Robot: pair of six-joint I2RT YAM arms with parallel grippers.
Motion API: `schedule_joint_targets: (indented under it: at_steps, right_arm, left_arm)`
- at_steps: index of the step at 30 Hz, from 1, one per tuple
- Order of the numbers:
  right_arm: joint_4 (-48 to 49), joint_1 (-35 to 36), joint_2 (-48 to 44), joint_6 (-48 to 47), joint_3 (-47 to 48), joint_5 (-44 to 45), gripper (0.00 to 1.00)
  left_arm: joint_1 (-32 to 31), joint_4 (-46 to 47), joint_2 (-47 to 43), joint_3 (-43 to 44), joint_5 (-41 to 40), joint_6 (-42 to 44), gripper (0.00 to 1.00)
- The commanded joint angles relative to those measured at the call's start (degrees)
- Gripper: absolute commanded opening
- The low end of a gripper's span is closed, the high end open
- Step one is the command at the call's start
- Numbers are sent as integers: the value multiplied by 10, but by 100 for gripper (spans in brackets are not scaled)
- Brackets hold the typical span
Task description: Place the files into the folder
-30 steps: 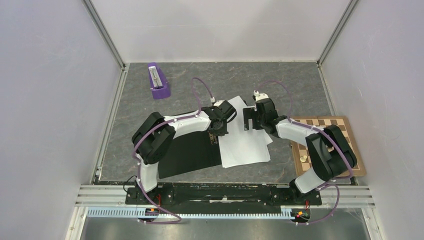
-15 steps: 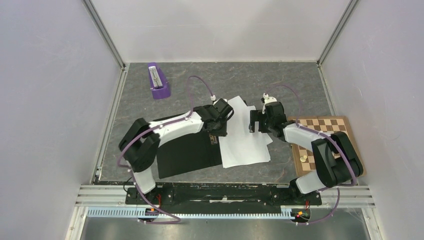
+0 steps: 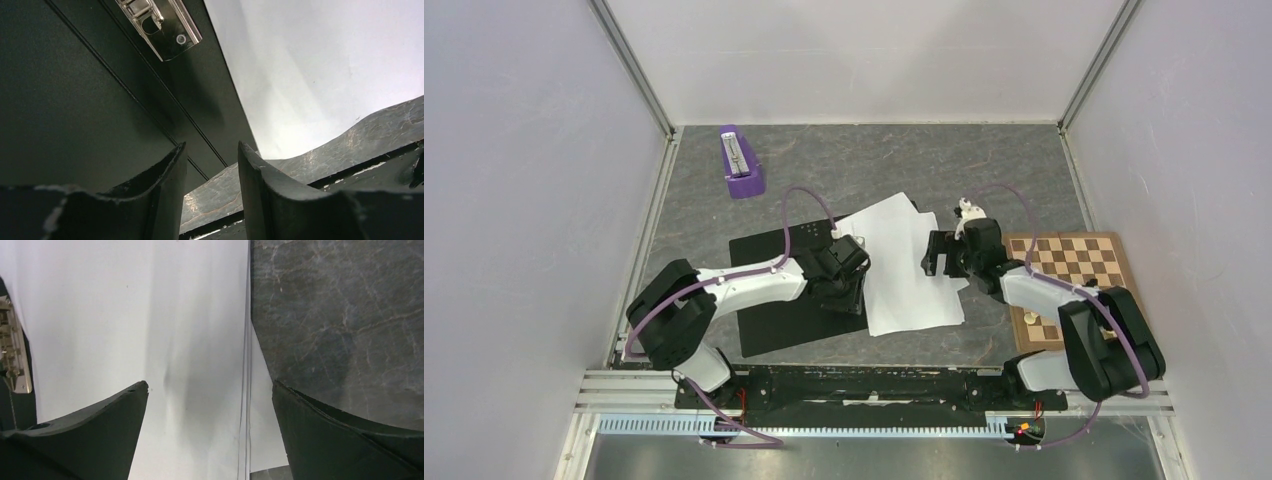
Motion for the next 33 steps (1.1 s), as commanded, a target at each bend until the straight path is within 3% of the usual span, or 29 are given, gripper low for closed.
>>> schedule_joint_targets:
  at_steps: [1,11,15,20,25,33]
  right_arm:
    - [-23,13,-47,39,-47,-30,98]
    - [-118,168,-158,131,-91,74,98]
    - [-170,160,-171,102,-46,145,98]
    - [-142,99,-120,58,16,99,98]
    - [-98,41,-44,45,67,47,98]
    - [-71,28,42,53,97,44,98]
  left_arm:
    - [2,47,-6,-10,1,-26,51]
    - [24,21,-34,-26,-32,-42,58]
    - [24,10,-37,-18,-27,-32,59]
    - [33,-14,-45,-7,-43,-18,59]
    - [102,-16,-59,4,-19,5,57]
    - [213,49,7,50,66,-19,35]
